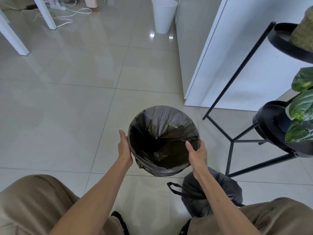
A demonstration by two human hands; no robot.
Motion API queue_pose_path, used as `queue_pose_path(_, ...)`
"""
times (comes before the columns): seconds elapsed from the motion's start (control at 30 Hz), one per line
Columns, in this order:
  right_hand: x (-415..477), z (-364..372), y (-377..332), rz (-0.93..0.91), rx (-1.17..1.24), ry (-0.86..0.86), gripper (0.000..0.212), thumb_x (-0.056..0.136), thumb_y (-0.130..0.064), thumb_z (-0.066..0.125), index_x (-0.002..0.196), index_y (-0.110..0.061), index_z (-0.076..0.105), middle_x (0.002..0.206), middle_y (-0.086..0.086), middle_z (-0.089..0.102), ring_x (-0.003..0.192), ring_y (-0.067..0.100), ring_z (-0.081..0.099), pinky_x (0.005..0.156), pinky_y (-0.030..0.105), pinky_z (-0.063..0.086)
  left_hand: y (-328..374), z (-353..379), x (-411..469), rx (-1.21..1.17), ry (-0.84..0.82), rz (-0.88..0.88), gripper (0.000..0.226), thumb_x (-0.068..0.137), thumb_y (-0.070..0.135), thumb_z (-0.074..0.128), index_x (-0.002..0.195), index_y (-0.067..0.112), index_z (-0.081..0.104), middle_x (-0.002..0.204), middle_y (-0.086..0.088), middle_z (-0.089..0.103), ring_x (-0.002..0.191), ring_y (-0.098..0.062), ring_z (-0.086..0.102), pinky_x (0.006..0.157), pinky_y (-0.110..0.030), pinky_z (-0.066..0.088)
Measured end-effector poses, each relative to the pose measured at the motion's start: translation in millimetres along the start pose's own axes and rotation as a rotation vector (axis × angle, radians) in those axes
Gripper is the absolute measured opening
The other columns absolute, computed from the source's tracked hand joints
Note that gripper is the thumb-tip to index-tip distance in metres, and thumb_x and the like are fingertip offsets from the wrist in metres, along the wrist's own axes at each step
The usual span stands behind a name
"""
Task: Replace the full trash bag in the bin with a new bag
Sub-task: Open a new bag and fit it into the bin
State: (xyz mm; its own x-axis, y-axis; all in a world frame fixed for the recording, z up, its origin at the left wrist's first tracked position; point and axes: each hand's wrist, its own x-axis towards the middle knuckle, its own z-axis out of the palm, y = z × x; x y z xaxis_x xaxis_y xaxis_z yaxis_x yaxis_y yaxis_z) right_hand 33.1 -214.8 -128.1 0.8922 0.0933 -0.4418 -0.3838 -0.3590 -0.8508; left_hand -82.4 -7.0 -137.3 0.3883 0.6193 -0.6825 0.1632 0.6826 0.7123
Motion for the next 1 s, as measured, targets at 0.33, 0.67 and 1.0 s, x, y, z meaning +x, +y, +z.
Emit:
queue_pose_path(0.33,1.7,61.8,-70.8,-0.637,-0.881,-0.616,0.022,0.099,-0.023,0.055,0.117,-0.015,0.065,0.110,0.004,0.070,0.099,0.020,0.065,0.090,0.036,0.054,12.4,1.6,-28.8,0.083,0.046,0.225,0.058,0.099,0.066,0.025,0.116,0.031,0.068,0.109,0.008,0.071,0.109,-0.016,0.065,0.097,-0.035,0.048)
queue_pose_path(0.67,90.2,105.3,-32.7,-0.187,-0.995,-0.680,0.062,0.099,-0.024,0.050,0.156,-0.016,0.026,0.157,0.014,0.037,0.142,0.032,0.038,0.116,0.041,0.035,-6.1,5.0,-20.9,0.391,0.027,0.416,0.048,0.096,0.062,0.046,0.130,0.030,0.058,0.121,0.011,0.065,0.114,-0.012,0.061,0.103,-0.043,0.052)
queue_pose_path(1.0,77.5,94.6,-33.3,-0.325,-0.925,-0.617,0.056,0.103,-0.035,0.047,0.154,-0.016,0.034,0.155,0.013,0.041,0.142,0.031,0.039,0.116,0.037,0.032,-4.9,2.7,-17.3,0.461,0.058,0.439,0.070,0.092,0.070,0.047,0.152,0.036,0.034,0.151,0.006,0.048,0.138,-0.020,0.047,0.113,-0.047,0.043)
